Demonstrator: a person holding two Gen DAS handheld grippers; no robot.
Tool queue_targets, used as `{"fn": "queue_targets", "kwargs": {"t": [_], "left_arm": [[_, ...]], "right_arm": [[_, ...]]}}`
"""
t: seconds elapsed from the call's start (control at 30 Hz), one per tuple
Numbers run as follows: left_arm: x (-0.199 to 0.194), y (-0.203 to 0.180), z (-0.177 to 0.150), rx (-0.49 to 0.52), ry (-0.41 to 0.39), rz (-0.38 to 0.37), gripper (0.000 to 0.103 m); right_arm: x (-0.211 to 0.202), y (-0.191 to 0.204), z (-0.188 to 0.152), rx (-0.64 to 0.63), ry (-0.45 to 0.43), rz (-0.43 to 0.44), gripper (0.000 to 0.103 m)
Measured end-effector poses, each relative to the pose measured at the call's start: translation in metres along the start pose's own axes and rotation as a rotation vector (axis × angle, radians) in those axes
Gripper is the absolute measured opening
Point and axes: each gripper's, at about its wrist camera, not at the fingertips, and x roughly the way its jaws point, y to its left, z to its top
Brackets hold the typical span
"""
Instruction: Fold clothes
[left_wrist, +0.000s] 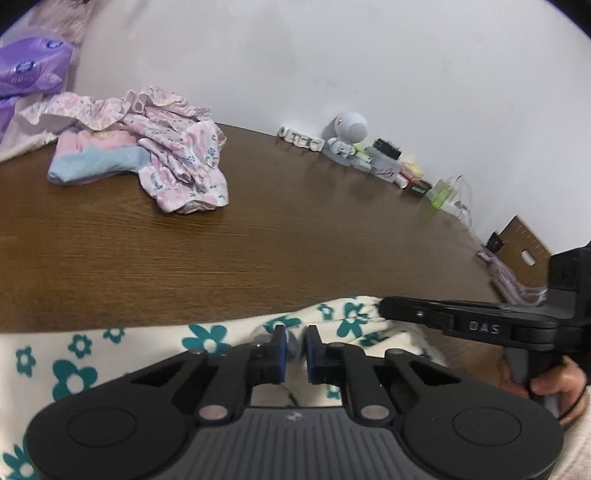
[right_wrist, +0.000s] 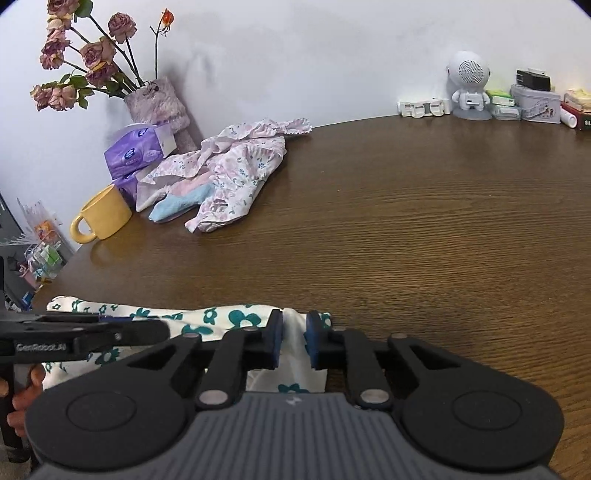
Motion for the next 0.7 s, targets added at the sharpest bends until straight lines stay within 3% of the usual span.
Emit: {"fn": "queue_targets", "kwargs": {"t": [0.2, 0.27, 0.37, 0.47, 0.7], "left_arm": [[-0.005, -0.002, -0.005, 0.028, -0.030, 0.005, 0.013], [-0.016, -0.005, -0.007, 0.046, -0.069, 0.013, 0.027], [-0.038, -0.017, -0.012, 0.092, -0.149, 0.031, 0.040], [-0.055, -0.033, -0.022, 0.150, -0.178, -0.008, 0.041], [-0.070, -0.072, -0.061, 0.334, -0.134, -0.096, 0.042]], "right_arm": [[-0.006, 0.003, -0.005, -0.008, -0.027, -0.006, 0.014], [-0.016, 0.002, -0.005, 0.013, -0.058, 0.010, 0.015], [-0.032, 0.000, -0.006, 0.043, -0.104, 0.035, 0.026], [-0.050, 0.004, -0.013, 0.030, -0.128, 0.047, 0.031], [-0.088, 0.025, -0.053, -0.101, -0.131, 0.031, 0.031]]}}
